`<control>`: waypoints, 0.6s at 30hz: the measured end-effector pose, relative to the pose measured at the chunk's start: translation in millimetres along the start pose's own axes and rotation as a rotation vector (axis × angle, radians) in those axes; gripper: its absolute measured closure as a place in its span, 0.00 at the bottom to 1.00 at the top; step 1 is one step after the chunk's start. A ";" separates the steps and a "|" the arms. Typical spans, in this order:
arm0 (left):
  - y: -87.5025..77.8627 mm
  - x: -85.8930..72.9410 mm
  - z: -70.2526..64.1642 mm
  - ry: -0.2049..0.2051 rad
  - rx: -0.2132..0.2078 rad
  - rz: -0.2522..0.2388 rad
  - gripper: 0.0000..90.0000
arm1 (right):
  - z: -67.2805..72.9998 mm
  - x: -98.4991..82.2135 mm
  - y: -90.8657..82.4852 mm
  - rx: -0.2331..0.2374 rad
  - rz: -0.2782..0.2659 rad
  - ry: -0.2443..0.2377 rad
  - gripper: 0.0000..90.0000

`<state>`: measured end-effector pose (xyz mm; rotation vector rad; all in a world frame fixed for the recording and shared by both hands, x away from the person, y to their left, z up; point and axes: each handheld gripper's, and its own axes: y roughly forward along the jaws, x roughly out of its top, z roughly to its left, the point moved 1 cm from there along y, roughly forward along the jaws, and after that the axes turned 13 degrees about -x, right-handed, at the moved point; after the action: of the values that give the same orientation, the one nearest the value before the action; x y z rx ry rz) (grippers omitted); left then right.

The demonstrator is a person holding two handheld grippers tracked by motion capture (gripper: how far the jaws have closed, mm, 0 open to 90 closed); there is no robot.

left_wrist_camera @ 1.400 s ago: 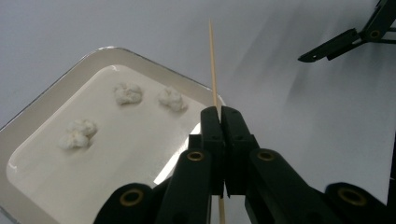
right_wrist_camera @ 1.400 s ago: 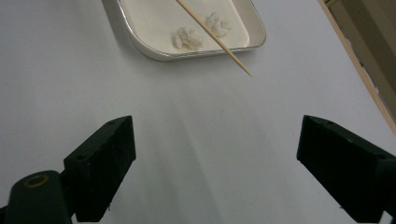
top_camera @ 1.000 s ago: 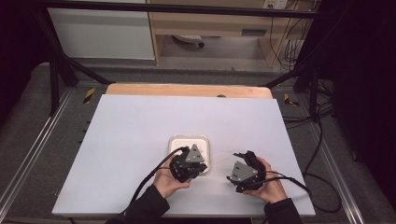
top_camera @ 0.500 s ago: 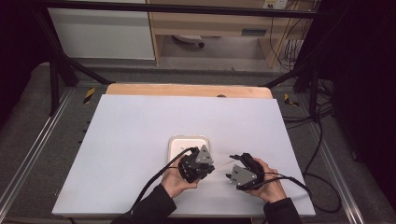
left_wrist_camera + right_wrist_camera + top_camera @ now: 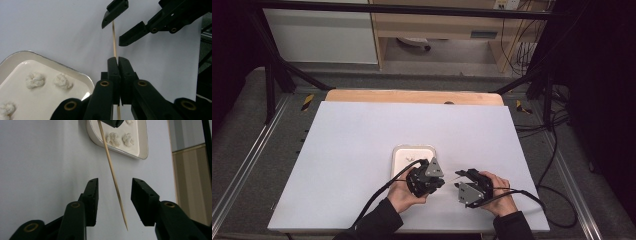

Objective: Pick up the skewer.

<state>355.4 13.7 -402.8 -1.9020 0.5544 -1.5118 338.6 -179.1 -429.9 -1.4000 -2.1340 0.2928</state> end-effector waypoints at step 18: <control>0.3 -0.9 -2.1 0.017 -0.003 0.022 0.99 | 2.6 -1.0 3.0 0.030 -0.002 -0.086 0.88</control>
<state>353.2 13.7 -403.4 -1.8808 0.5834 -1.5150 339.7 -178.4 -433.8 -1.3905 -2.1910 0.3893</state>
